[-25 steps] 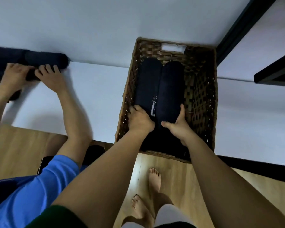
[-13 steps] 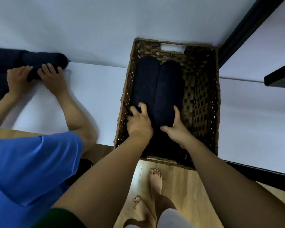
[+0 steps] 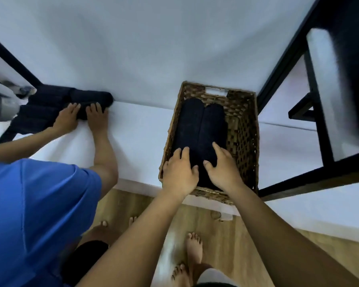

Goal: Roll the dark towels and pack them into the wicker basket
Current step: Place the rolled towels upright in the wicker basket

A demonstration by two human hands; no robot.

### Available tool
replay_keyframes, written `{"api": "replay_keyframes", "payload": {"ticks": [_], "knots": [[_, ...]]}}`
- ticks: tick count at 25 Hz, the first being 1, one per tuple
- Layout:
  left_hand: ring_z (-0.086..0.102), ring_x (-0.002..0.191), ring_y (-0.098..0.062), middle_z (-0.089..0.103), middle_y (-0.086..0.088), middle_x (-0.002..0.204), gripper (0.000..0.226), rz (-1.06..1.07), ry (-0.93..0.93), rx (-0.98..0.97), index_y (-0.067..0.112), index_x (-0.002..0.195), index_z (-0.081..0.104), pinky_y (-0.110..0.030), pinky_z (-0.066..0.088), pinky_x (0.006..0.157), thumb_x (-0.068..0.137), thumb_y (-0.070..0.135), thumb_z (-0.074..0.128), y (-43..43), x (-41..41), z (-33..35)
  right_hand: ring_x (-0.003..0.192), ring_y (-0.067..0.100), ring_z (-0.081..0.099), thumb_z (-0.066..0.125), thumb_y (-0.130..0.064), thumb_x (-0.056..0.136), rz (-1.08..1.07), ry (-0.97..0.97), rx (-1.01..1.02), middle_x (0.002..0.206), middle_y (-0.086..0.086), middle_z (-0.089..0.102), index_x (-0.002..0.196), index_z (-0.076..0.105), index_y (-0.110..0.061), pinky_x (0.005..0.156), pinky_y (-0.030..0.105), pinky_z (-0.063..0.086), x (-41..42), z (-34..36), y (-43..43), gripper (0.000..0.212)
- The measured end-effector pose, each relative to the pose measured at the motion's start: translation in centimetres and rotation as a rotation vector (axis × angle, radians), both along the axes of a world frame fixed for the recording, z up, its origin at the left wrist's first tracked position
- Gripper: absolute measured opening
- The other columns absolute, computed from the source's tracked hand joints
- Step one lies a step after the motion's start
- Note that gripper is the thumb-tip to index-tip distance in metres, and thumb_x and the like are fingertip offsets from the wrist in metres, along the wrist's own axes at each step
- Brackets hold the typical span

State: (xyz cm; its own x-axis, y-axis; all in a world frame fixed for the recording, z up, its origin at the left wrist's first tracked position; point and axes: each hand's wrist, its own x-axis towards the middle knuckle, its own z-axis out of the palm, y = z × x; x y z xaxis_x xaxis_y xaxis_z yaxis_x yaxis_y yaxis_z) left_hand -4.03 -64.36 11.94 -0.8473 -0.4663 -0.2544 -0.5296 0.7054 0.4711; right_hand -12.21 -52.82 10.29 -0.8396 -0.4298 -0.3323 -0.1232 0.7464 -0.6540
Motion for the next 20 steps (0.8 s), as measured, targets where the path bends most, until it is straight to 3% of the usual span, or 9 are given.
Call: {"api": "replay_keyframes", "payload": {"ticks": [3,6,10,13,15,16,18,20], "knots": [[0.043,0.133,-0.023,0.041,0.000,0.149,0.055,-0.029,0.191,-0.011,0.019,0.146,0.036,-0.044,0.035,0.111,0.096,0.035,0.052,2.4,2.8,3.3,0.136,0.016,0.040,0.055,-0.028,0.098,0.013,0.124,-0.081,0.150,0.003,0.042,0.150,0.037,-0.019,0.110,0.027,0.032,4.2,4.6,3.7,0.056],[0.046,0.129,-0.017,0.047,0.003,0.143,0.046,-0.093,0.369,0.064,0.021,0.141,0.045,-0.042,0.037,0.111,0.097,0.032,0.054,6.1,4.8,6.5,0.111,0.007,0.059,0.063,-0.025,0.095,-0.046,0.159,-0.126,0.126,-0.002,0.064,0.135,0.056,-0.022,0.098,0.024,0.046,7.6,9.2,8.4,0.041],[0.057,0.104,-0.010,0.061,0.007,0.114,0.028,-0.216,0.605,0.098,0.021,0.123,0.058,-0.037,0.051,0.091,0.096,0.028,0.057,11.7,6.1,11.4,0.079,-0.003,0.065,0.071,-0.025,0.089,-0.188,0.295,-0.214,0.089,-0.011,0.072,0.116,0.067,-0.023,0.075,0.014,0.053,8.2,17.0,16.3,0.028],[0.061,0.088,-0.008,0.066,0.009,0.096,0.020,-0.329,0.709,0.106,0.020,0.112,0.065,-0.034,0.055,0.077,0.094,0.026,0.058,15.1,6.2,14.2,0.073,0.007,0.071,0.072,-0.027,0.084,-0.418,0.388,-0.382,0.072,-0.005,0.072,0.098,0.068,-0.027,0.079,0.041,0.059,4.8,23.3,22.2,0.014],[0.062,0.083,-0.006,0.068,0.009,0.092,0.019,-0.384,0.752,0.090,0.019,0.109,0.067,-0.031,0.055,0.074,0.093,0.025,0.059,17.8,6.0,16.1,0.081,0.017,0.071,0.072,-0.037,0.076,-0.615,0.490,-0.477,0.080,-0.004,0.073,0.096,0.067,-0.028,0.083,0.044,0.058,0.5,27.4,25.5,0.022],[0.061,0.082,-0.006,0.067,0.009,0.091,0.018,-0.400,0.766,0.075,0.019,0.108,0.067,-0.031,0.055,0.074,0.093,0.025,0.059,19.3,5.7,16.9,0.090,0.020,0.068,0.073,-0.041,0.073,-0.658,0.481,-0.468,0.095,-0.003,0.072,0.105,0.064,-0.029,0.085,0.041,0.056,-2.1,29.0,26.6,0.035],[0.060,0.082,-0.005,0.067,0.008,0.091,0.017,-0.398,0.797,0.060,0.016,0.107,0.067,-0.030,0.054,0.073,0.094,0.024,0.059,21.9,4.9,18.1,0.109,0.025,0.061,0.077,-0.045,0.072,-0.577,0.288,-0.348,0.128,0.004,0.060,0.133,0.049,-0.026,0.087,0.037,0.051,-6.8,30.2,27.3,0.070],[0.061,0.085,-0.005,0.067,0.006,0.093,0.017,-0.355,0.795,0.105,0.015,0.106,0.067,-0.028,0.053,0.075,0.094,0.025,0.059,24.0,3.8,18.7,0.111,0.031,0.061,0.082,-0.039,0.071,-0.455,0.049,-0.312,0.136,0.007,0.053,0.146,0.035,-0.024,0.086,0.041,0.053,-9.8,28.9,27.0,0.090]]}}
